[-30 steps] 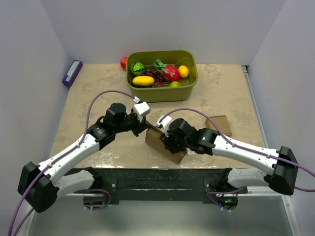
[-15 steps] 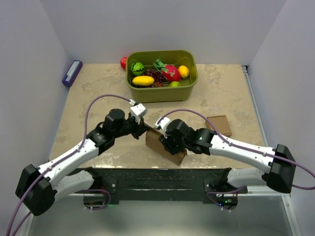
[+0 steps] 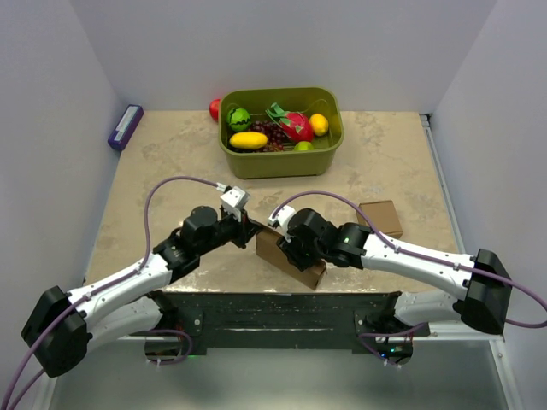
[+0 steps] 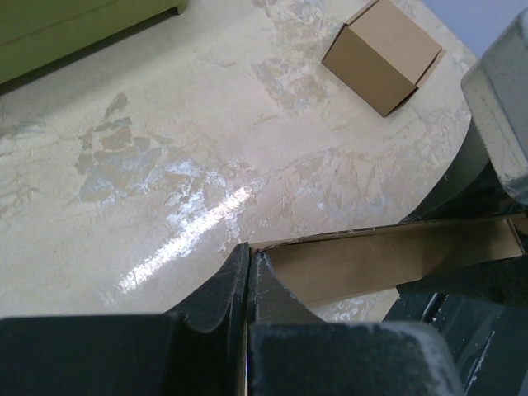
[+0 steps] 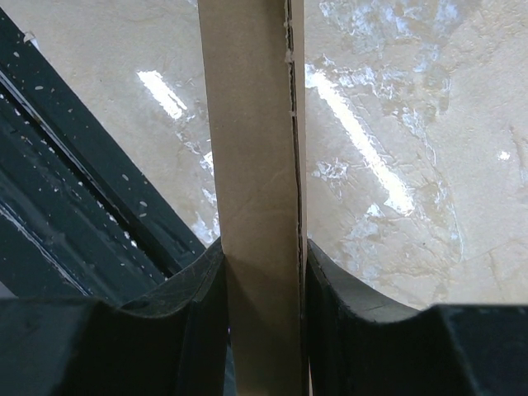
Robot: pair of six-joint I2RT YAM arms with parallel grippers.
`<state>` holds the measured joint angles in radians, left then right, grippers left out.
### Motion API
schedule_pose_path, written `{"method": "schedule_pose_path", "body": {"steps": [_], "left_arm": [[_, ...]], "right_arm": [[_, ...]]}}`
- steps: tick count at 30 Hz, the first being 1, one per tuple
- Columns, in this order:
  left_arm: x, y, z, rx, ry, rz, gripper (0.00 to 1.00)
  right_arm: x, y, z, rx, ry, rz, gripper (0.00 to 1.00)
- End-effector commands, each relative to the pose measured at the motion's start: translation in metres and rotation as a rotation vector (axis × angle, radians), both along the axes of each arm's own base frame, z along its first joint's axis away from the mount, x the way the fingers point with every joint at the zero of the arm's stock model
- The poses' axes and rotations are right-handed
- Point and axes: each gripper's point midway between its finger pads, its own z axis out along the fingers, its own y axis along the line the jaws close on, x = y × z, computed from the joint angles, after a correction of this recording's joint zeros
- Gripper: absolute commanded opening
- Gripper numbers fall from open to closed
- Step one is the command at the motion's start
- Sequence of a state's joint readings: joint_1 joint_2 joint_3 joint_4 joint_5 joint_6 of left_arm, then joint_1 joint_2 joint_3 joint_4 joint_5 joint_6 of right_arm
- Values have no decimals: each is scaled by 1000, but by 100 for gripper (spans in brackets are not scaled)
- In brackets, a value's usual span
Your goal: Fold the paper box
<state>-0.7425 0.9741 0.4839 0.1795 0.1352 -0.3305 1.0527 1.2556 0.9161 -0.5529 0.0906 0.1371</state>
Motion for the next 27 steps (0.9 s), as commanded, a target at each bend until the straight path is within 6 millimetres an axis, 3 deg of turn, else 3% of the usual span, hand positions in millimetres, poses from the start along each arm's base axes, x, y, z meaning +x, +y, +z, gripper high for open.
{"method": "schedule_pose_path", "body": {"steps": [1,16,24,27], "left_arm": [[-12,-14,9,-98,51,-33,0],[-24,9,-31,-42,-22,7,0],[-29,21,-59,20,-31,63,0],[-29,24,-64,48,-43,87,0]], "right_arm": [[23,3,14,28,-78,-71,17],[22,1,14,27,-81,-78,17],[31,-1,26,42,-133,-104,17],[34,-2,25,32,-139,-115,23]]}}
